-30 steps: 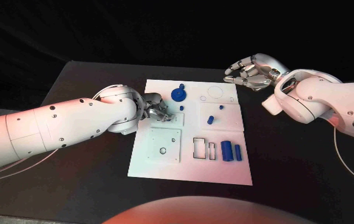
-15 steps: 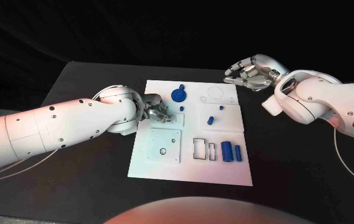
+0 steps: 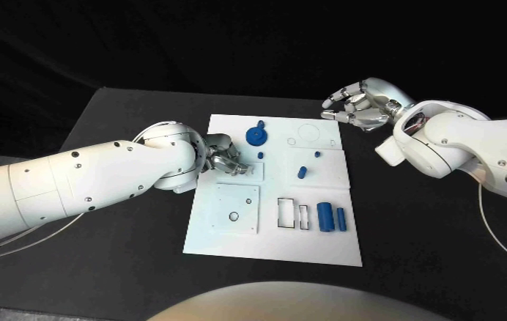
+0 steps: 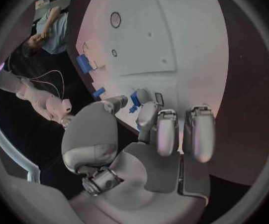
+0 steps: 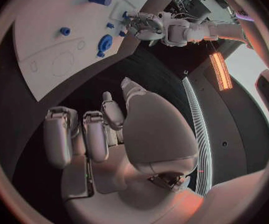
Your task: Assemble the parts on the task board
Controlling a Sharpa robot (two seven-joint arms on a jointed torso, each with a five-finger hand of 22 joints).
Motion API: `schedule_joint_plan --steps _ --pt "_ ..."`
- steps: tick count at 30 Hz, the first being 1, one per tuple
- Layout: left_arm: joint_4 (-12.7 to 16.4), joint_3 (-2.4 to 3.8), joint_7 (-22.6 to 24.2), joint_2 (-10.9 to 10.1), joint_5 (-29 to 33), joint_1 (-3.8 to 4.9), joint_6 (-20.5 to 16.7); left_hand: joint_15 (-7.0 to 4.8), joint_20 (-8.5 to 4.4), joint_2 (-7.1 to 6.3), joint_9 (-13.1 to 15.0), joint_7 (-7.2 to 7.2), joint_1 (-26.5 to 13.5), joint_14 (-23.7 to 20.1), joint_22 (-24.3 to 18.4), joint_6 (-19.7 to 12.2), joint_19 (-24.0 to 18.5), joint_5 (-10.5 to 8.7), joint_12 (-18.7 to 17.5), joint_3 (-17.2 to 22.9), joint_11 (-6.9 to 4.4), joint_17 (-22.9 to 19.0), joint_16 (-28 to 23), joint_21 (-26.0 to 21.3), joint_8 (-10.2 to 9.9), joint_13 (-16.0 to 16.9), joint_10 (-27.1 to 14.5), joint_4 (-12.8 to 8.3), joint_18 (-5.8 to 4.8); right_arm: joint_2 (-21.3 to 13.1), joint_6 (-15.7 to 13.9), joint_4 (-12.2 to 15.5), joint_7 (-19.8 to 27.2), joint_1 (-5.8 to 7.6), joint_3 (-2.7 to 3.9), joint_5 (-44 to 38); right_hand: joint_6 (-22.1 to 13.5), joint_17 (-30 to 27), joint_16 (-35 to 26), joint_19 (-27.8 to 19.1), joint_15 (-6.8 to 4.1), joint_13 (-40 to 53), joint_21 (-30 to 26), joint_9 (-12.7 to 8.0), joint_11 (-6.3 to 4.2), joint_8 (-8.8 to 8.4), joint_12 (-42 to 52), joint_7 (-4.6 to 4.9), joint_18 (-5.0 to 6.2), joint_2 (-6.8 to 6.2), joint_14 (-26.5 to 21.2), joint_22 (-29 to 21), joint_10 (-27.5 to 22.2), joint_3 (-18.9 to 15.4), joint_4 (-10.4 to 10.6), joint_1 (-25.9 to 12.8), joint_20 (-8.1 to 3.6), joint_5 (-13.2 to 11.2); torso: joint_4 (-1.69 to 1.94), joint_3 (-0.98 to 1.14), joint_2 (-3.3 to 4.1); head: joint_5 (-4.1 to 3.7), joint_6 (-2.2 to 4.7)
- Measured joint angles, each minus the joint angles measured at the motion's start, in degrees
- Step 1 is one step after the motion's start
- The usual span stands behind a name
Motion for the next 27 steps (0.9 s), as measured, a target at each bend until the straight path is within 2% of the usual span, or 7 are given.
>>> schedule_joint_plan --steps 9,12,17,20,27 --pt "0.0 0.16 0.0 -0.1 0.4 -0.08 0.0 -0.14 0.00 0.00 0.0 -0.01 0.0 0.1 0.0 0.0 0.0 0.00 0.0 -0.2 0.00 0.0 0.0 0.0 0.1 0.0 0.0 -0.2 0.00 0.0 0.0 0.0 0.0 -0.09 0.00 0.0 0.0 0.0 0.0 0.0 0.00 0.0 0.0 0.0 0.00 0.23 0.0 0.00 0.00 0.00 0.0 0.0 0.0 0.0 0.0 0.0 0.00 0.0 0.00 -0.01 0.01 0.18 0.01" --pt "0.1 0.48 -0.1 -0.4 0.7 -0.24 0.2 -0.14 0.00 0.00 0.0 0.00 0.0 0.1 0.0 0.0 0.0 0.00 0.0 -0.2 0.00 0.0 0.0 0.0 0.1 0.0 0.0 -0.2 0.00 0.0 0.0 -0.1 0.0 -0.10 0.00 0.0 0.0 0.0 0.0 0.0 0.00 0.0 0.0 0.0 0.00 0.23 0.0 0.00 0.00 0.00 0.0 0.0 0.0 0.0 0.0 0.0 0.00 0.0 0.00 -0.02 0.01 0.12 0.07" --pt "0.6 1.42 -0.3 -1.2 1.3 -0.32 0.7 -0.14 0.00 0.00 0.0 0.01 0.0 0.1 0.0 0.0 0.0 0.00 0.0 -0.3 0.00 0.0 0.0 0.0 0.1 0.0 0.0 0.0 0.00 0.0 0.1 -0.1 0.0 -0.13 0.00 0.0 0.0 0.0 0.0 0.0 0.00 0.0 0.0 0.0 0.00 0.23 0.0 0.00 0.00 0.00 0.0 0.0 0.0 0.0 0.0 0.0 0.00 0.0 0.00 -0.02 -0.01 0.04 0.11" --pt "1.1 1.89 -0.4 -1.5 1.7 -0.02 0.9 -0.14 0.00 0.00 0.0 0.01 0.0 0.1 0.0 0.0 0.0 0.00 0.0 -0.3 0.01 0.0 0.0 0.0 0.1 0.0 0.0 0.0 0.00 0.0 0.1 -0.2 0.0 -0.14 0.00 0.0 0.0 0.0 0.0 0.0 0.00 0.0 0.0 0.0 0.00 0.23 0.0 0.00 0.00 0.00 0.0 0.0 0.0 0.0 0.0 0.0 0.00 0.0 0.00 0.00 -0.01 0.03 0.17" --pt "1.7 2.45 -0.5 -2.2 2.5 1.31 1.7 -0.13 0.00 0.00 -0.1 0.01 0.0 0.1 0.0 0.0 0.0 0.00 0.0 -0.6 0.00 0.0 0.0 0.0 0.1 -0.2 0.0 -0.3 0.00 0.1 0.1 -0.2 0.0 -0.16 0.00 0.0 0.0 0.0 0.0 0.0 0.00 0.0 0.0 0.0 0.00 0.23 0.0 0.00 0.00 0.30 0.0 0.0 0.0 0.0 0.0 -0.3 0.00 0.0 -0.04 0.00 -0.02 0.12 0.32"
